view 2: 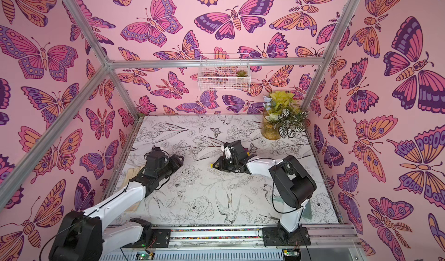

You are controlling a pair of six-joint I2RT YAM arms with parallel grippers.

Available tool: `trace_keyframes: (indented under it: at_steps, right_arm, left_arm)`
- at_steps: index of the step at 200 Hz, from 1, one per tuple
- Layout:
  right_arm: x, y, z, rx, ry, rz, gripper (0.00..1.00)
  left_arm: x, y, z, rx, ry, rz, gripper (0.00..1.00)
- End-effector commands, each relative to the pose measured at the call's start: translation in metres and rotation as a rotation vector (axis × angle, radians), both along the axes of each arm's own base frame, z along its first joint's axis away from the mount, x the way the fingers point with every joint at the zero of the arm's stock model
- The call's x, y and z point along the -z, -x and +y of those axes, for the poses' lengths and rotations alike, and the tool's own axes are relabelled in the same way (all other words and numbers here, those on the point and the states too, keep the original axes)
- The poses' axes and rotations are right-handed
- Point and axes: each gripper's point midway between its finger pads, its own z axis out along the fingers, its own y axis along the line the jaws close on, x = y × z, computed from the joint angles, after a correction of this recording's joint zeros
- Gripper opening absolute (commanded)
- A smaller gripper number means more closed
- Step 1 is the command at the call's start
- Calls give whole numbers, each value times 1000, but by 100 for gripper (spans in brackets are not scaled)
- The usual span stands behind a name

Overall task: Assemble a piece of candy with building blocks
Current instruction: Pick up the building block from the center of the board, then place the building block at the center of the board.

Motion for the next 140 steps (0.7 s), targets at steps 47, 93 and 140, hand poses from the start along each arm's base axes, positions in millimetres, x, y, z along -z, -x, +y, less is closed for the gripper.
trace_keyframes:
  at_steps: [47, 93, 140]
  right_arm:
    - [10, 10, 12, -59, -108, 95, 27]
    - [5, 8, 6, -69, -69, 47, 27]
    - [2, 2, -6, -39, -13, -94, 28]
  left_arm:
    - [12, -14, -42, 189, 17, 20, 66]
    - [21, -15, -86, 325, 227, 149, 74]
    - [35, 5, -103, 313, 405, 338, 73]
